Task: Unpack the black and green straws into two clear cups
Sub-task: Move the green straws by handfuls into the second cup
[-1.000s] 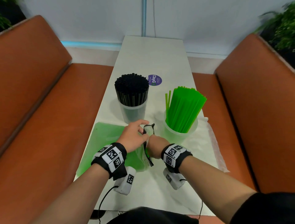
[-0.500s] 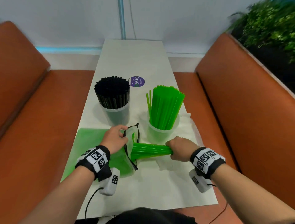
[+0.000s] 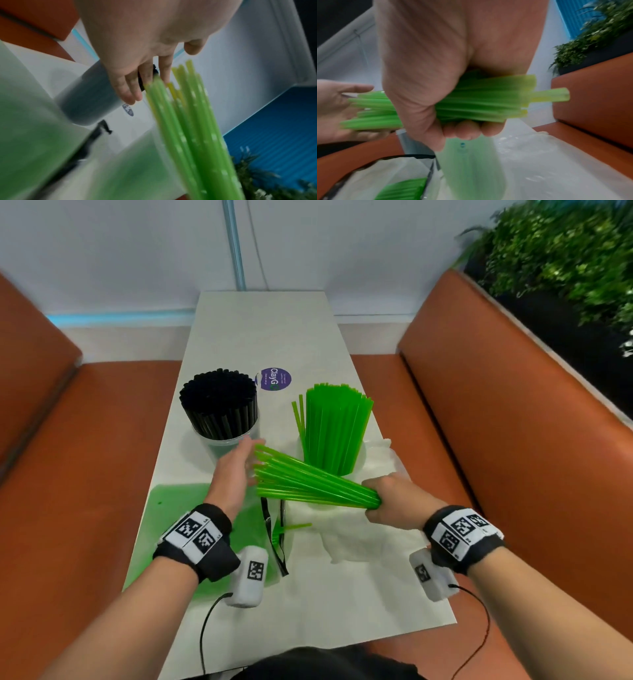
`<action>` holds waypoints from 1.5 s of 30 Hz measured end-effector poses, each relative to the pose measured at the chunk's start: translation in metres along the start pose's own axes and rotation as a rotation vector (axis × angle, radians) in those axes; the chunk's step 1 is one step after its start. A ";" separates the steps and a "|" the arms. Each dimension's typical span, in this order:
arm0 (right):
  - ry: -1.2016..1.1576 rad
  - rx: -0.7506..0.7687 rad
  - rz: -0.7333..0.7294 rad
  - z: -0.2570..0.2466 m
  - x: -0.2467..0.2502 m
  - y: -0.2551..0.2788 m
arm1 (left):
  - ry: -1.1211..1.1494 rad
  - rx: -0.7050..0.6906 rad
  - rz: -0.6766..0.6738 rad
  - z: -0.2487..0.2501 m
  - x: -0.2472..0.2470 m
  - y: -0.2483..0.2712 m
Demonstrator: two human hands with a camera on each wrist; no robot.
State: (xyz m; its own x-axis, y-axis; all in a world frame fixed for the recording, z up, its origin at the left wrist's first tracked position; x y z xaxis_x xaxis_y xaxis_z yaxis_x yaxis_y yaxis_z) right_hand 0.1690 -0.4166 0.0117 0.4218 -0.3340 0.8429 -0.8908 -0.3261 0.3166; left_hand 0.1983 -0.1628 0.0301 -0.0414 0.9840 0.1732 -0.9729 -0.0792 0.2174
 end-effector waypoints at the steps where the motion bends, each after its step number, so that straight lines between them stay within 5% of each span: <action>1: -0.009 0.030 0.012 -0.011 -0.001 -0.004 | 0.069 -0.016 -0.001 0.010 -0.004 0.002; 9: -0.041 0.092 0.078 -0.042 0.003 -0.015 | 0.010 -0.156 0.091 0.061 0.022 0.007; 13: -0.119 0.169 0.092 -0.077 0.004 -0.024 | -0.377 -0.251 -0.136 0.061 -0.034 0.018; 16: -0.220 0.154 0.112 -0.083 0.012 -0.026 | -0.163 -0.253 -0.083 0.067 -0.026 0.020; 20: -0.710 0.133 0.229 -0.076 0.045 -0.021 | 0.063 -0.160 -0.054 0.060 -0.010 0.017; 26: -1.594 0.258 0.369 -0.095 0.077 -0.024 | -0.193 -0.231 -0.435 0.044 -0.076 0.041; 33: -1.793 0.239 0.330 -0.112 0.069 -0.029 | -0.357 -0.293 -0.276 0.037 -0.079 0.041; 40: -1.975 0.111 0.478 -0.068 0.100 -0.027 | -0.582 -0.219 -0.346 0.017 -0.064 0.038; 45: -2.095 0.094 0.630 -0.048 0.110 -0.024 | -0.220 -0.167 -0.249 0.027 -0.035 0.028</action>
State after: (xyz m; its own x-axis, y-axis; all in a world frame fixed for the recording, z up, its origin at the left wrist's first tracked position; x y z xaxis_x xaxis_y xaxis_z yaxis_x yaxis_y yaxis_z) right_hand 0.2289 -0.4028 0.1176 -0.2590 -0.5693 -0.7803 -0.9656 0.1709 0.1958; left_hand 0.1784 -0.2035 0.0561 0.2331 0.9105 0.3414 -0.9715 0.2030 0.1220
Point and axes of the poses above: each hand's wrist, its own y-axis away from the middle knuckle, its own x-axis out of the back of the hand, z = x × y, the point moved 10 cm from there along -y, towards the middle knuckle, and after that the axes turned 6 degrees about -y, right-handed, at the moved point
